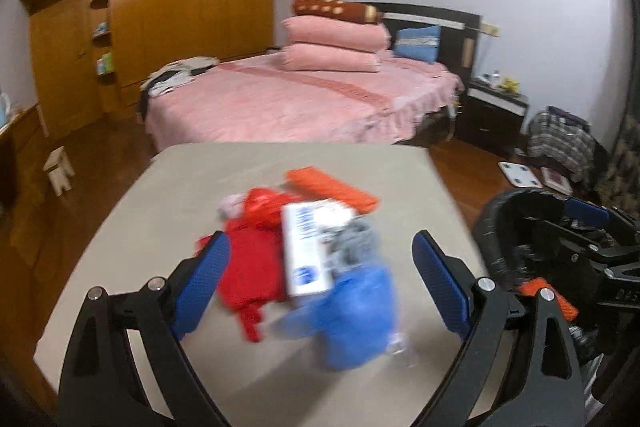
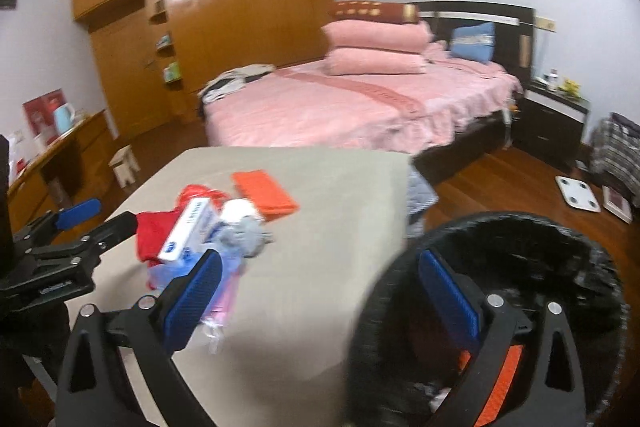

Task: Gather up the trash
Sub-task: 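Grasp the blue plastic bag with the right tool and lift it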

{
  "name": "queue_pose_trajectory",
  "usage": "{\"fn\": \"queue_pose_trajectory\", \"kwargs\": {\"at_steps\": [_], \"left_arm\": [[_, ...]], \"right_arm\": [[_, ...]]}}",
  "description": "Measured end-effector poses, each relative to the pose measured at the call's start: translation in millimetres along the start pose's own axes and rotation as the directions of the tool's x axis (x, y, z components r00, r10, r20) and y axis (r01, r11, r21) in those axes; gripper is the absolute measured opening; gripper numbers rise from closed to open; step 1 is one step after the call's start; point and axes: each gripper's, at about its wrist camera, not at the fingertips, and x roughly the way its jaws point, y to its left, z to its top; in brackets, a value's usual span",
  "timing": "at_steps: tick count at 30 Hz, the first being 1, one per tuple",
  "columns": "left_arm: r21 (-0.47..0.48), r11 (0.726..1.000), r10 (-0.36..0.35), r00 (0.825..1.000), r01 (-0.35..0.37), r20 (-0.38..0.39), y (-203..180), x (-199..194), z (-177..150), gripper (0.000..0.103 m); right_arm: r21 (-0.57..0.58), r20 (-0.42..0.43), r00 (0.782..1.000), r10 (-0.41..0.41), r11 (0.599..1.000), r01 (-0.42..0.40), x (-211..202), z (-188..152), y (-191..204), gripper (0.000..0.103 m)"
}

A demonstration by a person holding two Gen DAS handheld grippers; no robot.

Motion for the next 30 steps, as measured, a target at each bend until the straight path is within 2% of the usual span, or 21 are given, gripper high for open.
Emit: {"fn": "queue_pose_trajectory", "kwargs": {"at_steps": [7, 14, 20, 26, 30], "left_arm": [[-0.041, 0.996, 0.079, 0.996, -0.080, -0.030, 42.2, 1.4, -18.3, 0.090], [-0.061, 0.991, 0.114, 0.992, -0.117, -0.052, 64.8, 6.2, -25.4, 0.090], [-0.081, 0.988, 0.128, 0.989, -0.133, -0.069, 75.8, 9.9, -29.0, 0.090], [-0.082, 0.986, 0.138, 0.987, -0.144, -0.077, 80.7, 10.2, -34.7, 0.090], [-0.089, 0.985, 0.141, 0.987, -0.148, -0.081, 83.0, 11.1, -36.4, 0.090]], "right_arm": [[-0.044, -0.042, 0.998, 0.055, 0.997, -0.057, 32.1, -12.6, 41.6, 0.097], [-0.081, -0.104, 0.988, 0.112, 0.989, -0.121, 60.6, -21.7, 76.5, 0.094], [-0.112, -0.154, 0.981, 0.118, 0.984, -0.135, 79.0, -35.8, 94.7, 0.093], [-0.118, -0.198, 0.974, 0.108, 0.984, -0.133, 98.4, -44.5, 99.0, 0.081], [-0.123, -0.228, 0.964, 0.136, 0.978, -0.167, 102.8, -47.8, 99.8, 0.051]]}}
